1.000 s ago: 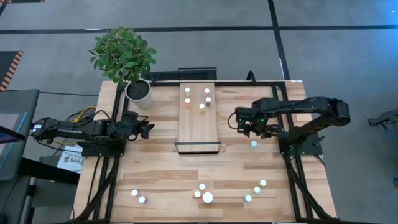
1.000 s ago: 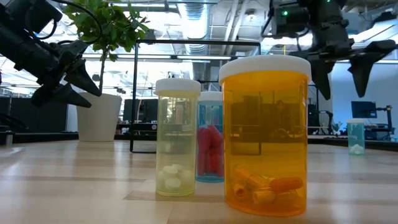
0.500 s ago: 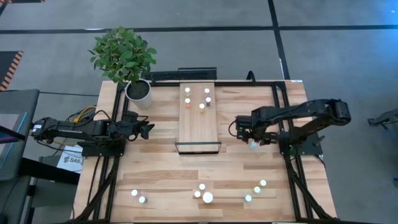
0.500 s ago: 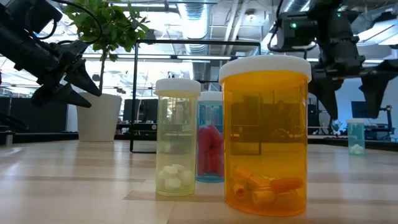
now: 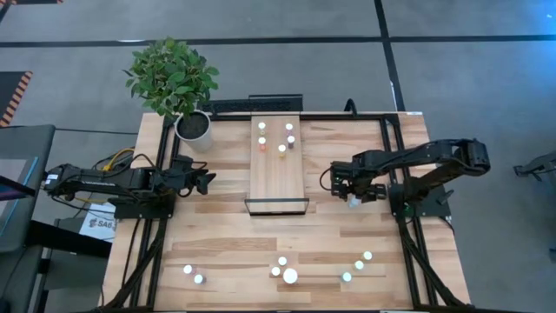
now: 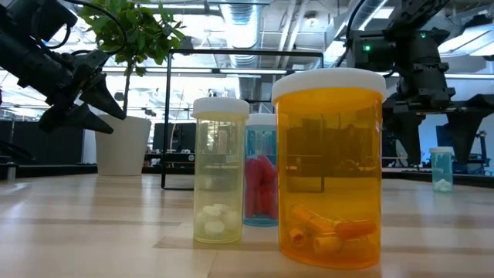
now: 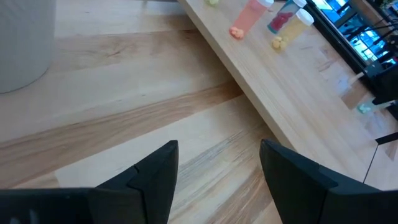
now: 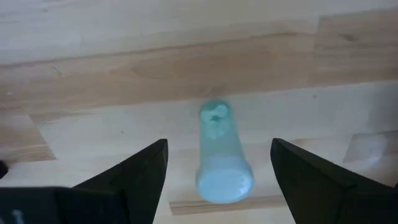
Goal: Pick and place medicine bottles onto shelf by color
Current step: Put the green pill bottle on the shelf
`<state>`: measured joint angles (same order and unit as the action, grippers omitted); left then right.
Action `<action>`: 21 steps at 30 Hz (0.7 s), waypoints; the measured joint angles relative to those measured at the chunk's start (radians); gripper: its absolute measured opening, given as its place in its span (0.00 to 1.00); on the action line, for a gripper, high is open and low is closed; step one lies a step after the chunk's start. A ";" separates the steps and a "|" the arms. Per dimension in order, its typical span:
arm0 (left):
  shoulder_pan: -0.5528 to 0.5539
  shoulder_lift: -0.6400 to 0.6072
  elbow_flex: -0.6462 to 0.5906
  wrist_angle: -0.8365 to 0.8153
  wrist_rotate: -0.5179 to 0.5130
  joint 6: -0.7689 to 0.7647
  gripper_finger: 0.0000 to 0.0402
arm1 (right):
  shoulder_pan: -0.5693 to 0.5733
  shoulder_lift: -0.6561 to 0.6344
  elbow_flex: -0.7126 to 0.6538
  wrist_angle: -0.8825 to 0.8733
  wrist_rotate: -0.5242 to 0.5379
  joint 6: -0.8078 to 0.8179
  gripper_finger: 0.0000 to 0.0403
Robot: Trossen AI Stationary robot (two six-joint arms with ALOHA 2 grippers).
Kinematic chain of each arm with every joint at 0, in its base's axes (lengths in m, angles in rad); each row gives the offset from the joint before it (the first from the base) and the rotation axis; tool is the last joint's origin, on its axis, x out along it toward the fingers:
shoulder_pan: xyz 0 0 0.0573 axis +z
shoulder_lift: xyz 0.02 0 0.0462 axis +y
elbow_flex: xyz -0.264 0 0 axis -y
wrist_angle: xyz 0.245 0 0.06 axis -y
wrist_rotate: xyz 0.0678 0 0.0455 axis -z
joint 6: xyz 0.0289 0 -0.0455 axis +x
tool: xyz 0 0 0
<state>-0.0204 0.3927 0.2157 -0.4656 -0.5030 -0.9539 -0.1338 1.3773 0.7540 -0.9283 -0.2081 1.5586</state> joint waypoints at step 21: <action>0.000 0.000 0.000 0.000 0.000 0.000 0.53 | -0.005 0.000 0.000 0.029 0.004 -0.021 0.48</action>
<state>-0.0204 0.3927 0.2157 -0.4656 -0.5030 -0.9539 -0.1390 1.3777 0.7536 -0.8994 -0.2039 1.5373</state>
